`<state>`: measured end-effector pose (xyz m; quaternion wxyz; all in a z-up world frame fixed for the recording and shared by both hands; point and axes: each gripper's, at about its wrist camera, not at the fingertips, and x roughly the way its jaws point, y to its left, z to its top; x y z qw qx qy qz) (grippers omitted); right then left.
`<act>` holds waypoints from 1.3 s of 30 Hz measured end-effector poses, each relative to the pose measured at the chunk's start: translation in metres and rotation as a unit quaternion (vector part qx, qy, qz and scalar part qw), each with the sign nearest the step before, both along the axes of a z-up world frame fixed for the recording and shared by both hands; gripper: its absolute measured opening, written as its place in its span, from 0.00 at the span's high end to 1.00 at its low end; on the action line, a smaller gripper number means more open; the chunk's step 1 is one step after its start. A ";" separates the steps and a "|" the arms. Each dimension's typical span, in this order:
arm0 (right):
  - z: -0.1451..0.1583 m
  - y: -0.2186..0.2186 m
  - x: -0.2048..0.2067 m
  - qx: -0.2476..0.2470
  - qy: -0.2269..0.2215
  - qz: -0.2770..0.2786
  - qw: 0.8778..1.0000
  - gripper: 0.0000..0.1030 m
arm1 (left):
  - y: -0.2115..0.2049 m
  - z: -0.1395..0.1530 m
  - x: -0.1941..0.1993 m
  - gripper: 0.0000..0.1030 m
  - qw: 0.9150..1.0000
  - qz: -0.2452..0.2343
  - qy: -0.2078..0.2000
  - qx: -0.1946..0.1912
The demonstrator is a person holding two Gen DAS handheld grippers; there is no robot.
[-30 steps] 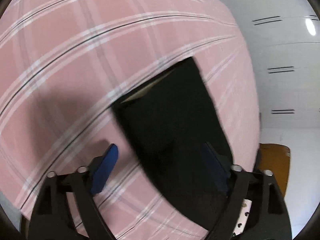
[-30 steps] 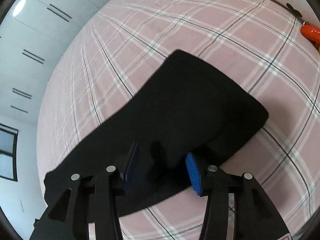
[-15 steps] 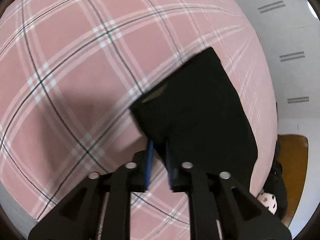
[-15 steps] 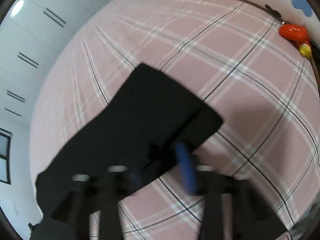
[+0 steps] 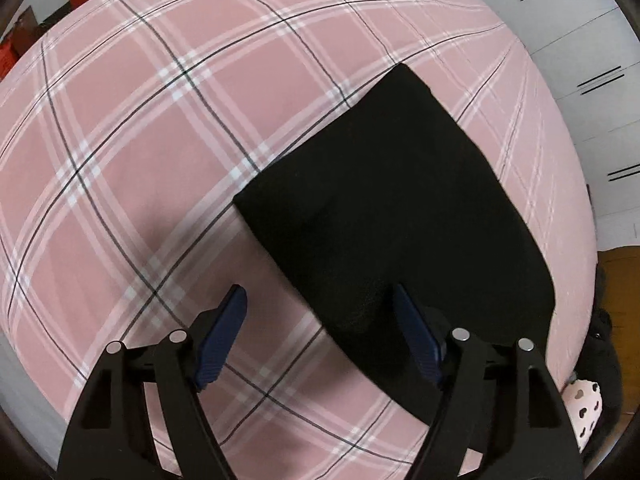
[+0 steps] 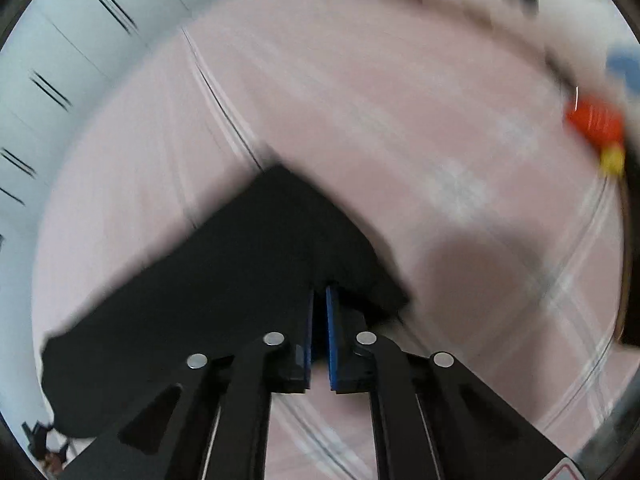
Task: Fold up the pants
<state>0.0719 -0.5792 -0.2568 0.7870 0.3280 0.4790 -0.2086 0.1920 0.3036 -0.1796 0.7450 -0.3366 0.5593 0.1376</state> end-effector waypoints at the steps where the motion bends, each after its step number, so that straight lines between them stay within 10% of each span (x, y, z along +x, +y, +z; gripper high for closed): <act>1: 0.005 0.003 -0.006 -0.006 -0.012 -0.010 1.000 0.84 | 0.001 -0.003 -0.002 0.28 1.000 0.008 0.002 -0.006; 3: 0.012 0.008 -0.018 -0.008 -0.027 -0.034 0.999 0.33 | 0.007 -0.010 -0.012 0.24 0.999 0.032 -0.015 -0.039; 4: 0.015 0.014 -0.025 -0.011 -0.034 -0.045 0.998 0.27 | 0.008 -0.012 -0.014 0.23 0.997 0.043 -0.023 -0.052; 13: -0.002 0.047 -0.047 0.044 -0.059 -0.040 0.996 0.26 | 0.026 -0.031 -0.035 0.09 0.970 0.144 -0.094 -0.173; 16: -0.001 0.060 -0.050 0.049 -0.061 -0.044 0.996 0.26 | 0.025 -0.029 -0.025 0.87 0.970 0.128 -0.099 -0.180; 19: 0.008 0.062 -0.050 0.048 -0.075 -0.044 0.995 0.26 | 0.030 -0.010 -0.025 0.89 0.967 0.124 -0.124 -0.184; 25: -0.004 0.037 -0.055 0.059 -0.065 -0.068 0.994 0.26 | 0.018 -0.015 -0.024 0.88 0.987 0.084 -0.072 -0.116; 30: -0.008 0.014 -0.046 0.068 -0.081 -0.080 0.991 0.26 | 0.006 0.017 -0.039 0.65 0.995 0.067 -0.069 -0.034; 32: -0.012 0.005 -0.039 0.074 -0.088 -0.088 0.989 0.25 | 0.002 0.036 -0.047 0.41 0.996 0.062 -0.066 0.018; 37: -0.012 -0.008 -0.022 0.072 -0.101 -0.095 0.988 0.18 | -0.032 0.086 -0.073 0.41 0.985 -0.002 -0.077 0.154; 38: -0.010 -0.009 -0.018 0.068 -0.107 -0.087 0.988 0.22 | -0.046 0.090 -0.065 0.41 0.980 -0.022 -0.079 0.182; 39: -0.007 -0.008 -0.016 0.067 -0.112 -0.077 0.989 0.57 | -0.064 0.096 -0.067 0.41 0.973 -0.047 -0.079 0.212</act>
